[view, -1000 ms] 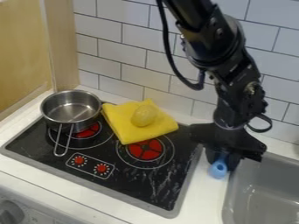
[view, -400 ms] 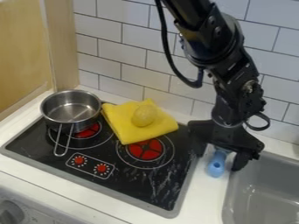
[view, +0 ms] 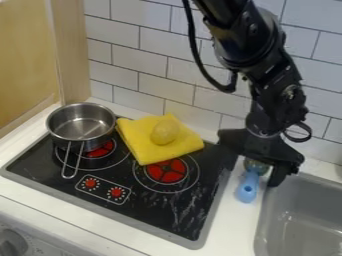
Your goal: Move the blue spoon to the upper right corner of the stove
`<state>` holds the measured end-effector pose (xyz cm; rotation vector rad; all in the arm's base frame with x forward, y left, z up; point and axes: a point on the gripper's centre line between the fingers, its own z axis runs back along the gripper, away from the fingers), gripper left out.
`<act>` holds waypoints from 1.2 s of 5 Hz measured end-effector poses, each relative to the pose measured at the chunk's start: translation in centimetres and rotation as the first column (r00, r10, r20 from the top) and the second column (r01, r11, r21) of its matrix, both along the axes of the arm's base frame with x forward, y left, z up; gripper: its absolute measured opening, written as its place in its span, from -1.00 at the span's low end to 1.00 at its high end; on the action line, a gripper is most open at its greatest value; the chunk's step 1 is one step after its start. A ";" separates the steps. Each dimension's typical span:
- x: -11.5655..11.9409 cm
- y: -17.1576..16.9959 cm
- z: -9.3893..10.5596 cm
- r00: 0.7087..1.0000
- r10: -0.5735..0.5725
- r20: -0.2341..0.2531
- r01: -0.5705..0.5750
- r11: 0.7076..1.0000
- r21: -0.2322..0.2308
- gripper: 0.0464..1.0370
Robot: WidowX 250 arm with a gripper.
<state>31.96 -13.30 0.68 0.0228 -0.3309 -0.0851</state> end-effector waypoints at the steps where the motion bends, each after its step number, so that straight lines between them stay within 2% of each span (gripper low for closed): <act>1: 0.4 -0.5 1.8 0.998 0.016 0.058 -0.015 1.000 -0.024 0.92; 2: 0.8 -0.8 4.5 0.990 0.054 0.133 -0.045 0.996 -0.073 0.92; 3: -0.2 -0.6 5.8 0.984 0.072 0.164 -0.058 0.995 -0.087 0.92; 6: -0.3 -0.8 6.0 0.983 0.075 0.168 -0.060 0.994 -0.093 0.92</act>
